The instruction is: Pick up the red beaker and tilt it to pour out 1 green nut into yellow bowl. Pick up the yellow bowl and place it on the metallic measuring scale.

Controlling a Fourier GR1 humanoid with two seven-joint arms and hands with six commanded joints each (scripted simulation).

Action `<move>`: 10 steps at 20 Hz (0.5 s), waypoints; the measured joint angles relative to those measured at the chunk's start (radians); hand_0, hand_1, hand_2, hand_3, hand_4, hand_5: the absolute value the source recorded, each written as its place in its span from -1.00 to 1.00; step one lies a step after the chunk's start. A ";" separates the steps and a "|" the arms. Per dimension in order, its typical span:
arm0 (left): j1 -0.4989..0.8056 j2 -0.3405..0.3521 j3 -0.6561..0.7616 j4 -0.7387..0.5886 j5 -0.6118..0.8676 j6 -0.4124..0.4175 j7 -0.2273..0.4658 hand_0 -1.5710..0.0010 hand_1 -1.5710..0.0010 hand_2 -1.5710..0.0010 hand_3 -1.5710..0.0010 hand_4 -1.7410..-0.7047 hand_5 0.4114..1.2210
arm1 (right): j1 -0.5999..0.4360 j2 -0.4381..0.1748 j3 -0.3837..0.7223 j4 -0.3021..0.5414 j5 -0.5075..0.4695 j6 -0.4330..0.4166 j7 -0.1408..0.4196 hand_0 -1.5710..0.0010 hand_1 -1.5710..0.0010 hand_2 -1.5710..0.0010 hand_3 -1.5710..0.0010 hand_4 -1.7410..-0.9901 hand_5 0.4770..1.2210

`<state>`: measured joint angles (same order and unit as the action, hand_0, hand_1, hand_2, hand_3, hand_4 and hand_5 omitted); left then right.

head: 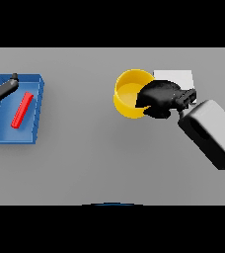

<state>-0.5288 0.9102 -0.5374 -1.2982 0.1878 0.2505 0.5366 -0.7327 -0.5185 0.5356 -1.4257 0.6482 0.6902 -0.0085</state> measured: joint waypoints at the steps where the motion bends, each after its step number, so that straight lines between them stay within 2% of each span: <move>1: -0.003 0.000 0.004 -0.001 0.002 0.002 -0.002 1.00 1.00 1.00 1.00 0.80 -0.20 | -0.007 -0.018 -0.005 0.009 0.000 -0.010 -0.016 -1.00 -1.00 -0.99 -0.68 -0.95 1.00; 2: 0.009 0.009 0.010 -0.017 0.006 0.011 -0.003 1.00 1.00 1.00 1.00 0.79 -0.19 | -0.022 -0.035 -0.011 0.032 0.005 -0.026 -0.034 -1.00 -1.00 -1.00 -0.69 -0.94 1.00; 7: 0.015 0.019 -0.006 -0.055 -0.009 0.025 0.039 1.00 1.00 1.00 1.00 0.81 -0.19 | -0.078 -0.055 -0.038 0.180 0.032 -0.118 -0.024 -1.00 -1.00 -1.00 -0.56 -0.94 1.00; 10: 0.014 0.027 -0.001 -0.075 0.003 0.022 0.071 1.00 1.00 1.00 1.00 0.77 -0.14 | -0.099 -0.077 -0.066 0.278 0.018 -0.149 -0.056 -1.00 -1.00 -1.00 -0.53 -0.94 1.00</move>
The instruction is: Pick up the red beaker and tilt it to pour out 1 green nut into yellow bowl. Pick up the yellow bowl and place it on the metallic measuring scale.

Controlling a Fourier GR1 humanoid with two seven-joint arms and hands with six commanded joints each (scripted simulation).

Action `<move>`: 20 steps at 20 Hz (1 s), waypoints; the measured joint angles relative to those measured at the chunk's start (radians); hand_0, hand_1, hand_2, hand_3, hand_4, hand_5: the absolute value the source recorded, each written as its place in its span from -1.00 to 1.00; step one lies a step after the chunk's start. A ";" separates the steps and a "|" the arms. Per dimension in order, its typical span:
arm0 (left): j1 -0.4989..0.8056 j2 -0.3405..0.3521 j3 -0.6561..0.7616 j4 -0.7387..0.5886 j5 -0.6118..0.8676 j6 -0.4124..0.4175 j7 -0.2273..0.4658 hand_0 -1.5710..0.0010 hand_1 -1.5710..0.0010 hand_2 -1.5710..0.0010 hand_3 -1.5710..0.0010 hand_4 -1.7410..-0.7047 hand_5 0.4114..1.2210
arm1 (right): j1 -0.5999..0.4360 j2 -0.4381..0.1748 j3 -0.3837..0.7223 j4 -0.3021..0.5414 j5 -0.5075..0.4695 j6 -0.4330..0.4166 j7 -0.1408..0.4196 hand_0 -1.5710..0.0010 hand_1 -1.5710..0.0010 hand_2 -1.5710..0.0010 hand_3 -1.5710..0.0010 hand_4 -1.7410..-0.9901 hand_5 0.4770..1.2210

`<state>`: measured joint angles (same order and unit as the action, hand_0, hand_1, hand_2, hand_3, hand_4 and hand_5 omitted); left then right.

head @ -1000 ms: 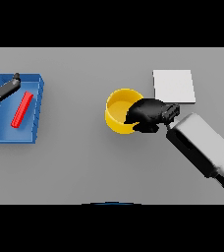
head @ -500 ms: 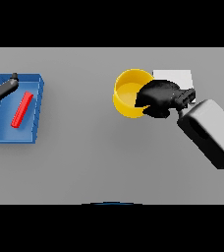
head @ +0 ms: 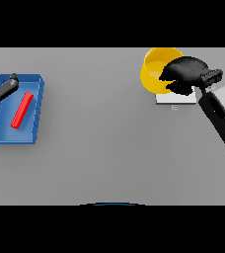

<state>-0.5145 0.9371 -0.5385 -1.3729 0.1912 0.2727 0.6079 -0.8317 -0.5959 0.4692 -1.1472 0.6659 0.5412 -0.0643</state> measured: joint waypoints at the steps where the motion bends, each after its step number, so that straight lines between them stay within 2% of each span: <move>1: 0.001 0.002 0.001 0.001 -0.001 0.000 0.002 1.00 1.00 1.00 1.00 0.76 -0.13 | -0.006 -0.001 -0.002 0.040 0.006 -0.019 -0.006 -1.00 -1.00 -1.00 -0.52 -0.94 1.00; 3: 0.004 0.002 -0.002 0.005 -0.004 0.003 0.002 1.00 1.00 1.00 1.00 0.75 -0.11 | -0.008 -0.015 -0.008 0.093 0.005 -0.039 -0.029 -1.00 -1.00 -1.00 -0.49 -0.94 1.00; 5: 0.000 -0.001 -0.004 0.018 -0.002 0.004 -0.002 1.00 1.00 1.00 1.00 0.77 -0.11 | -0.011 -0.003 -0.006 0.155 0.015 -0.078 -0.030 -1.00 -1.00 -1.00 -0.51 -0.95 1.00; 9: -0.008 0.010 -0.007 0.028 0.007 -0.001 0.002 1.00 1.00 1.00 1.00 0.78 -0.15 | -0.035 0.016 -0.005 0.288 0.027 -0.135 -0.040 -1.00 -1.00 -1.00 -0.66 -0.95 1.00; 10: -0.015 0.010 -0.019 0.034 0.006 0.004 0.002 1.00 1.00 1.00 1.00 0.79 -0.15 | -0.041 0.021 -0.004 0.322 0.029 -0.152 -0.060 -1.00 -0.99 -1.00 -0.73 -0.96 1.00; 11: -0.017 0.005 -0.024 0.040 0.006 0.005 0.002 1.00 1.00 1.00 1.00 0.79 -0.16 | -0.052 0.033 0.000 0.349 0.033 -0.168 -0.058 -1.00 -0.99 -1.00 -0.77 -0.96 1.00; 12: -0.016 0.005 -0.025 0.039 0.011 0.003 0.002 1.00 1.00 1.00 1.00 0.80 -0.17 | -0.050 0.035 0.005 0.377 0.034 -0.186 -0.086 -1.00 -1.00 -1.00 -0.79 -0.96 1.00; 14: -0.017 0.009 -0.029 0.039 0.009 0.007 0.002 1.00 1.00 1.00 1.00 0.82 -0.19 | -0.049 0.042 0.008 0.406 0.030 -0.201 -0.091 -1.00 -0.97 -1.00 -0.86 -0.96 1.00; 16: -0.026 0.008 -0.030 0.045 0.013 0.007 -0.007 1.00 1.00 1.00 1.00 0.82 -0.22 | -0.064 0.070 0.012 0.475 0.037 -0.231 -0.078 -1.00 -0.91 -0.99 -0.91 -0.96 1.00; 20: -0.031 0.009 -0.029 0.043 0.020 0.007 0.002 1.00 1.00 1.00 1.00 0.80 -0.20 | -0.078 0.088 0.020 0.535 0.031 -0.272 -0.110 -0.97 -0.81 -1.00 -0.89 -0.95 1.00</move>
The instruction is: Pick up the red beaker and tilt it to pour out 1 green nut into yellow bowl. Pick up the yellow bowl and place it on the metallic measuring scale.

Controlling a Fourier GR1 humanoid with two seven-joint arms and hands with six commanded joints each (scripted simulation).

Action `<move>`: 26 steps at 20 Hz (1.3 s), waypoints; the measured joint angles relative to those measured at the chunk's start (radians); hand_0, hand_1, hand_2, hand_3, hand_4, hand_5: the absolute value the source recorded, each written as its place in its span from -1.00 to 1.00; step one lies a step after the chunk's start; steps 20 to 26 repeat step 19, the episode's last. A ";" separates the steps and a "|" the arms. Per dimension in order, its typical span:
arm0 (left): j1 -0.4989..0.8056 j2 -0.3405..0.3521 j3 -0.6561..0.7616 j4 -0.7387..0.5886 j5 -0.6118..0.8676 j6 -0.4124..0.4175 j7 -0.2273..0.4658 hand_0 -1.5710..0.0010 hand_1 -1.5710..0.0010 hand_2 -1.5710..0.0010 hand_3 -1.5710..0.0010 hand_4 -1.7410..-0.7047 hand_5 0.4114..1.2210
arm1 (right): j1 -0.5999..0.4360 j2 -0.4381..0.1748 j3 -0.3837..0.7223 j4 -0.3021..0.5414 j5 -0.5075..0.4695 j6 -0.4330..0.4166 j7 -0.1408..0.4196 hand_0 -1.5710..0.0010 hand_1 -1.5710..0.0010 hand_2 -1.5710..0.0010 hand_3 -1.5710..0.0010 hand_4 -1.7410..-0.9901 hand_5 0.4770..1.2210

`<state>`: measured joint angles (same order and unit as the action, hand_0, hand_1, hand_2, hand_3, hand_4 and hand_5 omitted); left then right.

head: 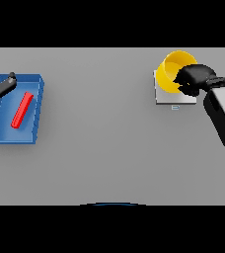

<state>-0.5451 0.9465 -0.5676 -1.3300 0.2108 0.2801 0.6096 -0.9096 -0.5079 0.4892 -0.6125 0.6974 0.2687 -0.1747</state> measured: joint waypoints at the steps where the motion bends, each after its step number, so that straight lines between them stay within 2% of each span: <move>1: -0.010 -0.002 -0.009 0.008 0.003 0.002 0.000 1.00 1.00 1.00 1.00 0.80 -0.20 | -0.001 -0.002 0.001 0.012 -0.004 0.002 -0.017 -0.94 -0.78 -1.00 -0.68 -0.96 1.00; 2: -0.007 -0.006 -0.012 0.007 0.001 0.004 -0.009 1.00 1.00 1.00 1.00 0.79 -0.19 | -0.015 0.005 0.003 0.031 -0.004 0.008 -0.009 -0.96 -0.80 -1.00 -0.48 -0.97 1.00; 3: -0.009 -0.006 -0.009 0.010 0.004 0.001 -0.009 1.00 1.00 1.00 1.00 0.79 -0.18 | -0.025 0.012 0.004 0.051 -0.007 0.018 -0.005 -0.96 -0.84 -0.90 -0.30 -0.78 1.00; 4: -0.010 -0.007 -0.011 0.012 0.001 0.000 -0.013 1.00 1.00 1.00 1.00 0.79 -0.18 | -0.029 0.013 -0.003 0.061 -0.015 0.028 -0.006 -0.94 -0.72 -0.72 -0.16 -0.61 0.77; 5: -0.013 -0.011 -0.012 0.015 0.003 -0.002 -0.006 1.00 1.00 1.00 1.00 0.79 -0.18 | -0.028 0.019 -0.006 0.066 -0.021 0.035 0.013 -0.55 -0.38 -0.44 -0.05 -0.48 0.55; 7: -0.016 -0.005 -0.010 0.015 0.009 -0.008 0.000 1.00 1.00 1.00 1.00 0.79 -0.18 | -0.030 0.020 -0.008 0.081 -0.022 0.033 0.003 0.01 0.12 -0.03 0.09 -0.28 0.21; 9: -0.017 -0.005 -0.019 0.018 0.012 -0.008 0.000 1.00 1.00 1.00 1.00 0.81 -0.19 | -0.033 0.012 -0.007 0.082 -0.023 0.050 -0.010 0.36 0.44 0.24 0.19 -0.16 0.01; 12: -0.016 -0.015 -0.029 0.027 0.013 -0.002 -0.014 1.00 1.00 1.00 1.00 0.80 -0.19 | -0.046 0.025 -0.004 0.109 -0.019 0.054 -0.020 0.67 0.71 0.50 0.31 -0.05 -0.18; 16: -0.023 -0.025 -0.028 0.055 0.004 0.005 -0.017 1.00 1.00 1.00 1.00 0.79 -0.20 | -0.066 0.025 0.013 0.147 0.002 0.053 -0.068 0.87 0.88 0.74 0.47 0.08 -0.29; 19: -0.027 -0.023 -0.029 0.034 0.011 0.002 -0.005 1.00 1.00 1.00 1.00 0.77 -0.20 | -0.073 0.031 0.018 0.158 0.007 0.065 -0.062 0.93 0.94 0.85 0.56 0.15 -0.31; 26: -0.027 -0.023 -0.029 0.034 0.011 0.002 -0.005 1.00 1.00 1.00 1.00 0.77 -0.20 | -0.073 0.031 0.018 0.158 0.007 0.065 -0.062 0.93 0.94 0.85 0.56 0.15 -0.31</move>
